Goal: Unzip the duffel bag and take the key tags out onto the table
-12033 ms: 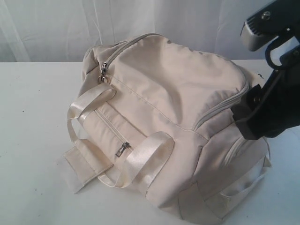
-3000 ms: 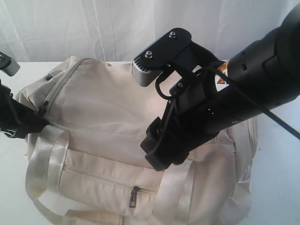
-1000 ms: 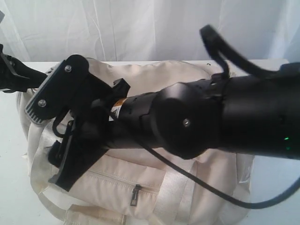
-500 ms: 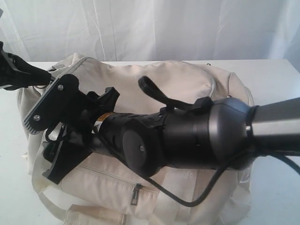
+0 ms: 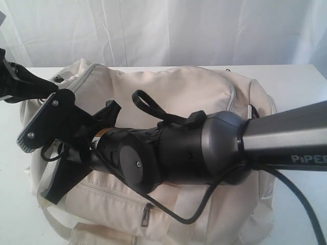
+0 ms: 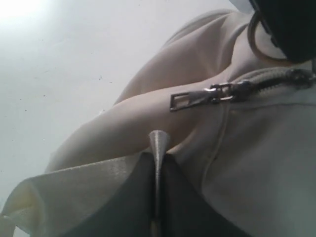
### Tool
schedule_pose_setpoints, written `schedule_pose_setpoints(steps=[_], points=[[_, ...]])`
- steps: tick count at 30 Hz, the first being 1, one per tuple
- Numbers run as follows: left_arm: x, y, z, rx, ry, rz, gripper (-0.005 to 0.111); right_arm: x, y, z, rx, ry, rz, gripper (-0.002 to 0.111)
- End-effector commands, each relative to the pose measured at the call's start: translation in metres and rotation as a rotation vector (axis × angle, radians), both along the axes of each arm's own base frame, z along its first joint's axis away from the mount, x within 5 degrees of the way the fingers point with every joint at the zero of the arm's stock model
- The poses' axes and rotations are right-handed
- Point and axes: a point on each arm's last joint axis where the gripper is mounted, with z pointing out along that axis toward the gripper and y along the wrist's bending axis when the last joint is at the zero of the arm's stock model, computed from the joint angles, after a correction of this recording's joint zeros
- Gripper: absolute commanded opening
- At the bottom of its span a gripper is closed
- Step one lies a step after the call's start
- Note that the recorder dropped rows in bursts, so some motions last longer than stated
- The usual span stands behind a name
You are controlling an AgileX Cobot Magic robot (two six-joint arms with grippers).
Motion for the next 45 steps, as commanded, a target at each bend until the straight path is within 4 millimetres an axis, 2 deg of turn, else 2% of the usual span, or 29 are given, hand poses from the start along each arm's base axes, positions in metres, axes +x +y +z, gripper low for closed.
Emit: schedule_pose_setpoints(steps=[1, 11, 17, 27, 38, 43, 45], points=[[-0.001, -0.004, 0.008, -0.075, -0.004, 0.008, 0.000, -0.014, -0.001, -0.014, -0.118, 0.084, 0.069, 0.000], [0.005, -0.001, 0.009, -0.062, -0.039, 0.070, 0.000, -0.056, 0.009, -0.019, -0.190, 0.095, 0.213, 0.000], [0.022, -0.003, 0.003, -0.067, 0.006, 0.043, 0.000, -0.072, 0.007, -0.026, -0.278, 0.152, 0.279, 0.000], [0.060, -0.006, 0.001, -0.069, 0.028, 0.029, 0.000, -0.077, 0.003, -0.030, -0.339, 0.195, 0.307, 0.000], [0.114, -0.011, -0.008, -0.085, 0.074, -0.017, 0.000, -0.078, 0.001, -0.031, -0.354, 0.212, 0.310, 0.000], [0.135, -0.012, -0.020, 0.010, 0.169, -0.026, 0.000, -0.078, 0.002, -0.031, -0.352, 0.210, 0.309, 0.000], [0.139, -0.020, -0.023, 0.033, 0.193, -0.063, 0.000, -0.077, 0.002, -0.031, -0.350, 0.209, 0.308, 0.000]])
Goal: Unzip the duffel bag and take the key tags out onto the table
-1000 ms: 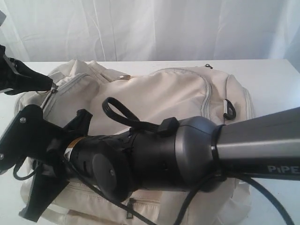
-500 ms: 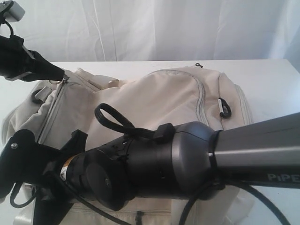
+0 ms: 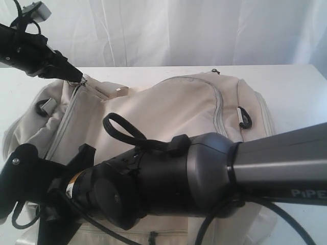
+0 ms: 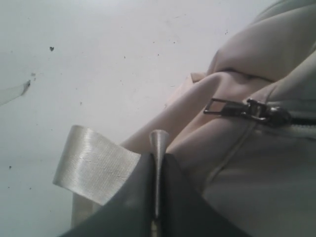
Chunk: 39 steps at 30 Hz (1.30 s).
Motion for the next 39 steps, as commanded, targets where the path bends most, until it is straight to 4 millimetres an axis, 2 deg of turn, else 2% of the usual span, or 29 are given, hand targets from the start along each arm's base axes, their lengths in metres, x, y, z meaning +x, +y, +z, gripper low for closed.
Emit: schedule_pose_setpoints(steps=[1, 5, 13, 17, 20, 22, 26, 27, 28, 30, 32, 33, 35, 38, 39], points=[[0.015, -0.015, -0.002, 0.017, 0.034, -0.027, 0.000, -0.017, -0.006, -0.013, -0.122, 0.068, 0.068, 0.000], [0.021, -0.041, 0.000, 0.030, 0.023, -0.092, 0.000, -0.017, -0.006, -0.013, -0.122, 0.068, 0.068, 0.000], [0.024, -0.087, 0.010, 0.176, -0.009, -0.170, 0.000, -0.017, -0.006, -0.013, -0.116, 0.065, 0.065, 0.000], [0.022, -0.098, 0.019, 0.220, -0.019, -0.200, 0.000, -0.017, -0.006, -0.013, -0.117, 0.070, 0.063, 0.000], [0.021, -0.094, 0.021, 0.293, 0.002, -0.196, 0.000, -0.017, -0.006, -0.008, -0.103, 0.082, 0.052, 0.002], [0.020, -0.090, 0.020, 0.342, 0.027, -0.187, 0.000, -0.018, -0.007, -0.002, -0.086, 0.086, 0.044, 0.009], [0.018, -0.087, 0.019, 0.376, 0.055, -0.193, 0.000, -0.019, -0.012, 0.016, -0.048, 0.094, 0.035, 0.043], [0.017, -0.087, 0.019, 0.378, 0.063, -0.198, 0.000, -0.022, -0.016, 0.023, -0.057, 0.104, 0.050, 0.058], [0.017, -0.087, 0.019, 0.378, 0.064, -0.199, 0.000, -0.023, -0.019, 0.027, -0.068, 0.109, 0.062, 0.062], [0.014, -0.086, 0.018, 0.384, 0.088, -0.213, 0.000, -0.024, -0.030, 0.040, -0.089, 0.147, 0.056, 0.063], [0.012, -0.086, 0.018, 0.390, 0.110, -0.227, 0.000, -0.013, -0.044, 0.060, -0.077, 0.163, 0.000, 0.063], [0.011, -0.086, 0.017, 0.393, 0.117, -0.237, 0.000, -0.003, -0.057, 0.076, -0.062, 0.144, -0.047, 0.063], [0.011, -0.083, 0.016, 0.425, 0.124, -0.241, 0.000, 0.017, -0.080, 0.096, -0.066, 0.082, -0.146, 0.063], [0.009, -0.072, 0.016, 0.537, 0.151, -0.203, 0.000, 0.046, -0.115, 0.121, -0.057, -0.013, -0.334, 0.063], [0.007, -0.068, 0.022, 0.566, 0.142, -0.172, 0.000, 0.052, -0.124, 0.128, -0.038, -0.023, -0.377, 0.063]])
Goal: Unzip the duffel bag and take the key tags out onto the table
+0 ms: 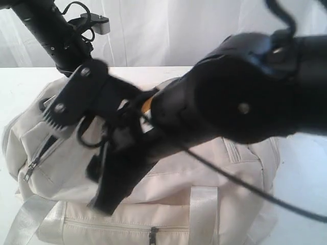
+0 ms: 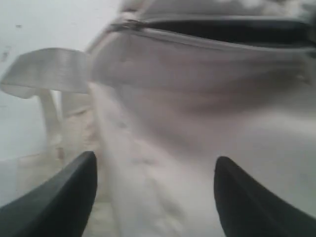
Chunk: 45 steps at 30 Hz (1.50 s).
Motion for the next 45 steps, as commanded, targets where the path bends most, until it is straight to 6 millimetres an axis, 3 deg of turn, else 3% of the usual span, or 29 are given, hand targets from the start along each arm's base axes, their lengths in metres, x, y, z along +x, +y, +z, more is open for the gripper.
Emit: schedule_pose_setpoints(steps=[1, 5, 8, 11, 15, 21, 29, 32, 36, 41, 45], points=[[-0.010, 0.012, 0.018, 0.108, -0.018, 0.064, 0.000, 0.025, -0.036, 0.024, 0.030, -0.072, -0.177, 0.063], [-0.021, 0.023, 0.037, 0.145, -0.050, 0.078, 0.000, 0.027, -0.039, 0.028, 0.077, -0.045, -0.203, 0.063], [-0.028, 0.031, 0.043, 0.157, -0.021, 0.094, 0.000, 0.026, -0.028, 0.028, 0.185, 0.041, -0.222, 0.063], [-0.034, 0.033, 0.050, 0.154, -0.031, 0.102, 0.000, 0.025, 0.001, 0.015, 0.303, 0.113, -0.181, 0.064], [-0.036, 0.033, 0.041, 0.159, -0.018, 0.103, 0.000, 0.008, 0.048, -0.011, 0.396, 0.033, -0.097, 0.070], [-0.035, 0.033, 0.041, 0.148, -0.041, 0.107, 0.000, 0.019, 0.072, -0.028, 0.505, 0.028, -0.191, 0.082], [-0.038, 0.033, 0.054, 0.118, -0.107, 0.116, 0.000, 0.033, 0.106, -0.049, 0.502, 0.032, -0.205, 0.083], [-0.039, 0.033, 0.056, 0.112, -0.109, 0.116, 0.000, 0.031, 0.108, -0.053, 0.455, 0.063, -0.190, 0.083], [-0.041, 0.028, 0.057, 0.054, -0.089, 0.083, 0.002, 0.027, 0.098, -0.043, 0.394, 0.109, -0.160, 0.083], [-0.049, 0.015, 0.059, -0.070, -0.030, -0.016, 0.032, 0.020, 0.078, -0.027, 0.280, 0.176, -0.109, 0.083], [-0.051, 0.015, 0.059, -0.074, -0.005, -0.022, 0.051, 0.022, 0.055, -0.012, 0.196, 0.236, -0.100, 0.083]])
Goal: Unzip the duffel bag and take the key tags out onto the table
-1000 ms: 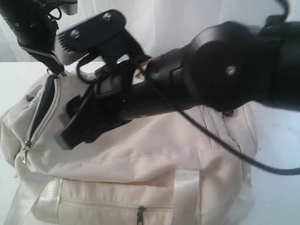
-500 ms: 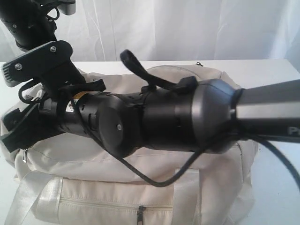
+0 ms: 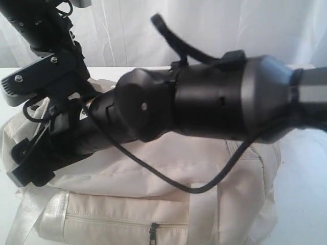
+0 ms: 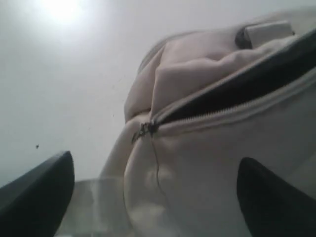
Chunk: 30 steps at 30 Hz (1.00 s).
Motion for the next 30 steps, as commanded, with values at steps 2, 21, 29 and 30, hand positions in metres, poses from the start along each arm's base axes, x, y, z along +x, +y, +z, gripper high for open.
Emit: schedule_pose_setpoints(steps=[2, 21, 29, 30], points=[[-0.010, -0.001, 0.004, -0.027, 0.055, -0.033, 0.055, 0.005, -0.030, 0.023, -0.085, 0.044, 0.028, 0.083], [-0.054, 0.035, 0.001, 0.159, 0.061, 0.153, 0.053, 0.082, -0.097, 0.072, -0.070, -0.157, -0.289, 0.072], [-0.062, 0.056, -0.026, -0.006, 0.055, 0.287, 0.067, 0.124, -0.092, 0.091, -0.223, -0.117, -0.236, 0.066], [-0.063, 0.055, -0.028, -0.030, 0.057, 0.287, 0.069, 0.129, -0.086, 0.092, -0.260, -0.111, -0.191, 0.066]])
